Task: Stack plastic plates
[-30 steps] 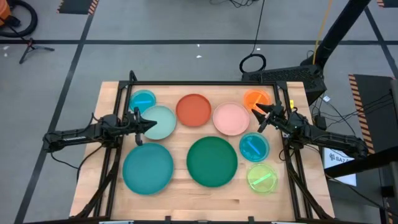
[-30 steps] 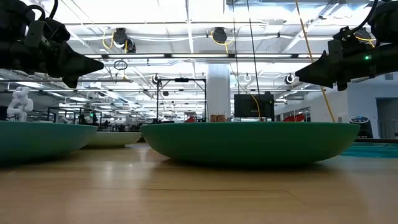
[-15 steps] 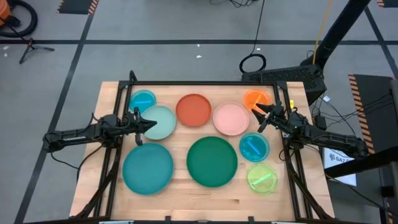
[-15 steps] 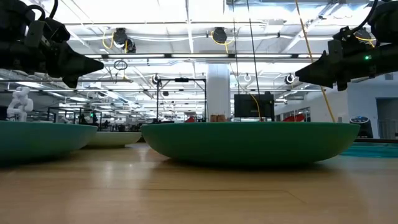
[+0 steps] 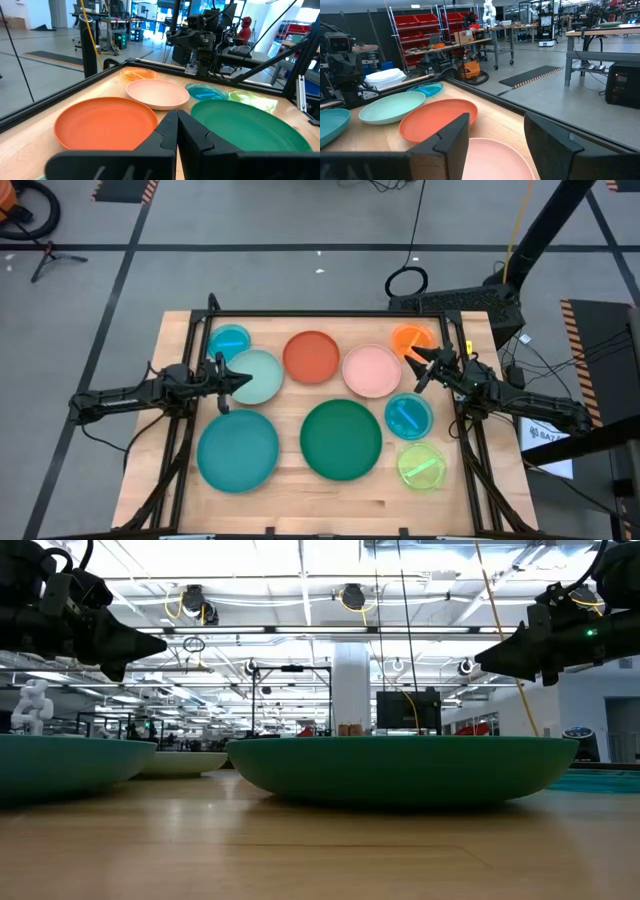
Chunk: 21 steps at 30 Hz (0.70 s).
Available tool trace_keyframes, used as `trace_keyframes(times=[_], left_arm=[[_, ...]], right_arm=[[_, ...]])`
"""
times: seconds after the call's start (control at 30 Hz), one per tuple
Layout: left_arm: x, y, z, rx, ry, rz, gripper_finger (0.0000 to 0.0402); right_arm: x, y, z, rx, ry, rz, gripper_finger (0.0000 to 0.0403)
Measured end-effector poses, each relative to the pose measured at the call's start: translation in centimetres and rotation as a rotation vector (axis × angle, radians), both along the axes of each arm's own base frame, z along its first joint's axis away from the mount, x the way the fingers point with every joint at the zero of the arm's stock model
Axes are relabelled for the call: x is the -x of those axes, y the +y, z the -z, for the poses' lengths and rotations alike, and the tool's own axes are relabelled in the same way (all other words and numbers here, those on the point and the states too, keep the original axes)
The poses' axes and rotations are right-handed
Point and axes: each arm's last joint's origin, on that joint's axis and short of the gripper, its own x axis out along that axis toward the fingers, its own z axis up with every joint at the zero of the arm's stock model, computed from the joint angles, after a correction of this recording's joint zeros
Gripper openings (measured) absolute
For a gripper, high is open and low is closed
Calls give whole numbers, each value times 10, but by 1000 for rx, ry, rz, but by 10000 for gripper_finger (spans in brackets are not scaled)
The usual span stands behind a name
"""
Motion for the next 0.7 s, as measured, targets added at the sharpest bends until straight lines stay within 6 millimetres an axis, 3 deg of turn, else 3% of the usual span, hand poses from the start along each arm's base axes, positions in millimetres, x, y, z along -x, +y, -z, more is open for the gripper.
trace_keyframes(times=[0.43, 0.7], left_arm=[[0, 0, 0, 0, 1, 0, 6], [0, 0, 0, -114, 21, 5, 6]], right_arm=[[0, 0, 0, 0, 1, 1, 183], [0, 0, 0, 0, 1, 0, 183]])
